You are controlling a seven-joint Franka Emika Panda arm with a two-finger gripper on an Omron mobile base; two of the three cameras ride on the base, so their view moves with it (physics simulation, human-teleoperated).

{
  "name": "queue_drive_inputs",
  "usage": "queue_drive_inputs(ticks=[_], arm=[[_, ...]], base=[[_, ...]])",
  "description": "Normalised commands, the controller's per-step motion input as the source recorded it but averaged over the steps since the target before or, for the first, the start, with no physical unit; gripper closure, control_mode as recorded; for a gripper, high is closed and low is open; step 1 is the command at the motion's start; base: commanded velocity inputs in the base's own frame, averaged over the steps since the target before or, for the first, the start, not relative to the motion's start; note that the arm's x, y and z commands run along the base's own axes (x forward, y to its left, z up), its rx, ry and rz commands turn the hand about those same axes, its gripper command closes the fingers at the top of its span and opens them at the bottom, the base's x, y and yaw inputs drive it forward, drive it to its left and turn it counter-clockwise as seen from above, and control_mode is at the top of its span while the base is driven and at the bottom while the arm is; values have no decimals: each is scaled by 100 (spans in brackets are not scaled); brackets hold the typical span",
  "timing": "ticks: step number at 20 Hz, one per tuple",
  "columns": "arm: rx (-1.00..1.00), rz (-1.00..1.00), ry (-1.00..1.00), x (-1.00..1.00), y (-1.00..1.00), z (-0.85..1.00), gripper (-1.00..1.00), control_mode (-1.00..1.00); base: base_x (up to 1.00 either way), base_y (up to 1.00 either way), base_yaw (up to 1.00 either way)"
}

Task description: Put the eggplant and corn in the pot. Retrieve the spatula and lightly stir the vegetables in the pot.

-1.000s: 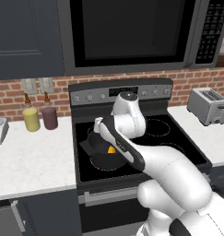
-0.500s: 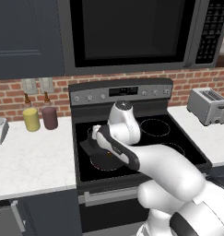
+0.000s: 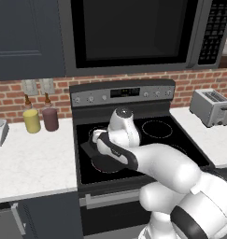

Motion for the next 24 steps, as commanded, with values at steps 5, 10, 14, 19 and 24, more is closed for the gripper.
queue_drive_inputs(ticks=[5,10,14,19,24], arm=[[0,0,-7,12,0,-2,-100,-100],[0,0,-5,1,0,0,-100,-100],[0,0,0,0,0,3,-100,-100],[0,0,0,0,0,52,-100,-100],[3,0,0,-18,-1,96,-100,-100]], base=[[0,0,0],[0,0,0],[0,0,0],[0,0,0],[0,0,0]])
